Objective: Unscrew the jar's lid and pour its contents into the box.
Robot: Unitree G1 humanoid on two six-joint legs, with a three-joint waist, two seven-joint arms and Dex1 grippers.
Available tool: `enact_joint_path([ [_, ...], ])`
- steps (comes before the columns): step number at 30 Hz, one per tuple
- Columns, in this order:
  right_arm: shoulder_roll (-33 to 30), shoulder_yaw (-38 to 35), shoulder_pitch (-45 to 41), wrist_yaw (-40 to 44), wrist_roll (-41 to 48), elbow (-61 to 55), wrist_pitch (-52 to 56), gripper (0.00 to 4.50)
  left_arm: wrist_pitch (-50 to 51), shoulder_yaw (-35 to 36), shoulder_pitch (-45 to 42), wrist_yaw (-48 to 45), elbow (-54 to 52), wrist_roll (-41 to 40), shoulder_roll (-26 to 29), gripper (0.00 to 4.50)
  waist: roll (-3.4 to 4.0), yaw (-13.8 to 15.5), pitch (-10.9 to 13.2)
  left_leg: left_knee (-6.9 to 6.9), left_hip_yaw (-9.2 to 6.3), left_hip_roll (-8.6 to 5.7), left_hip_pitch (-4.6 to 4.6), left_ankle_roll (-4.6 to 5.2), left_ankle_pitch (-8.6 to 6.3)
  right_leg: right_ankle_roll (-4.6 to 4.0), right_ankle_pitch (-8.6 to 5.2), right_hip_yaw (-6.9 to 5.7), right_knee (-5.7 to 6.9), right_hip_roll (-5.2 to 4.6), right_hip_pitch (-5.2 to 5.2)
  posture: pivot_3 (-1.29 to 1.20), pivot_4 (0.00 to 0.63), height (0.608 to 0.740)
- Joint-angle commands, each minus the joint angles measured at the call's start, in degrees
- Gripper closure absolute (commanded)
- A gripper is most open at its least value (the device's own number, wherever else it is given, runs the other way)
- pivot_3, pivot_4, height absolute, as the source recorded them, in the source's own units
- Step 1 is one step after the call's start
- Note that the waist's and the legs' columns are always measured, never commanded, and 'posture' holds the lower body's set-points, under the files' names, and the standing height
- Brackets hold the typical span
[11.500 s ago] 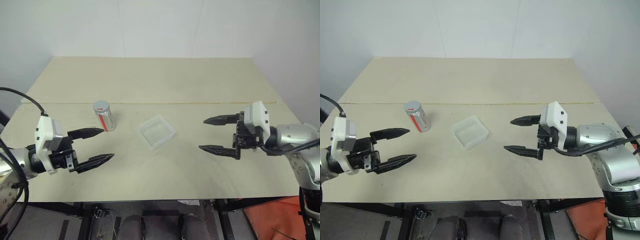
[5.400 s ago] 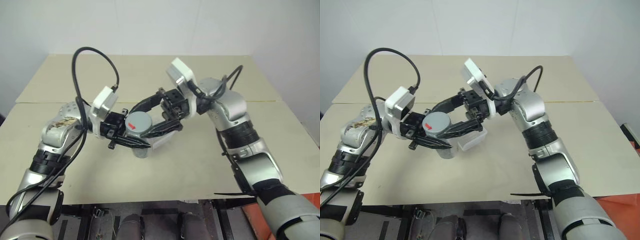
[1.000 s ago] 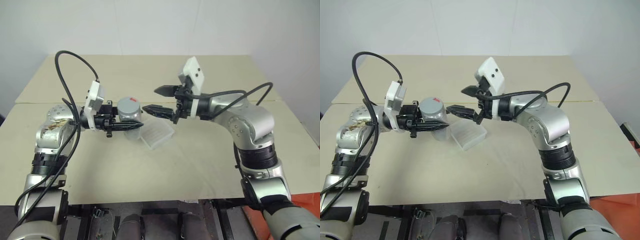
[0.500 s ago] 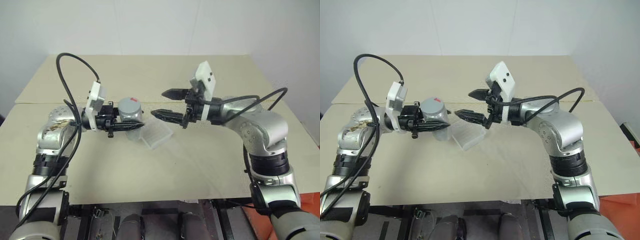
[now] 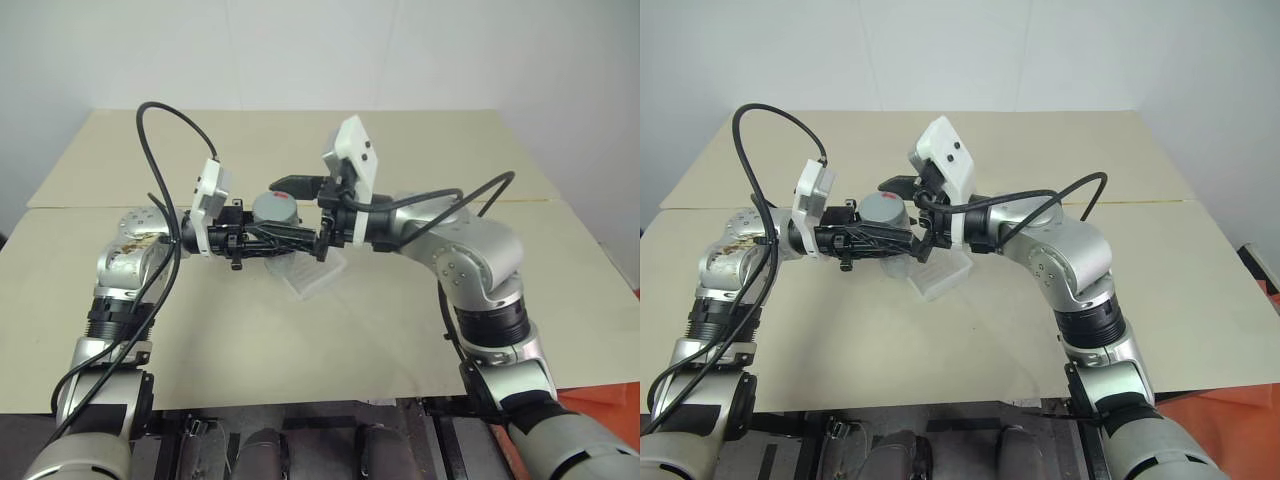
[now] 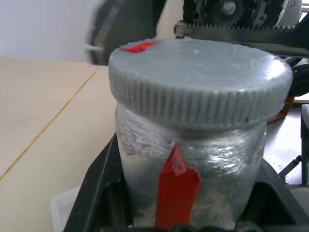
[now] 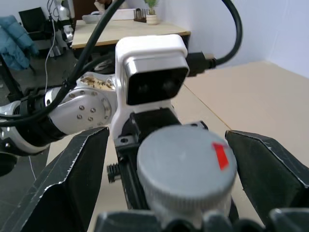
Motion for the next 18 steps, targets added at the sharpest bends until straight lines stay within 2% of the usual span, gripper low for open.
enact_joint_path([
  [1,1.01,-0.19,-2.10,-0.32,-0.89,0.24,-2.01,0.04,-0.79,0.56,-0.78,-0.32,-1.41,-0.47,0.21,2.56,0.00,0.12,0.00,0.00,0.00,0.00,-0.01,0.00,0.00,0.00,0.00,-0.01,0.00,0.00,0.00,0.00,0.150,0.740],
  [18,-0.24,-1.24,-1.97,0.60,-4.02,4.38,-2.99,0.04,-0.02,2.34,1.91,-0.01,-4.22,-1.54,2.58,2.56,0.00,-0.05,0.00,0.00,0.00,0.00,-0.01,0.00,0.00,0.00,0.00,0.00,0.00,0.00,-0.01,0.00,0.150,0.740],
])
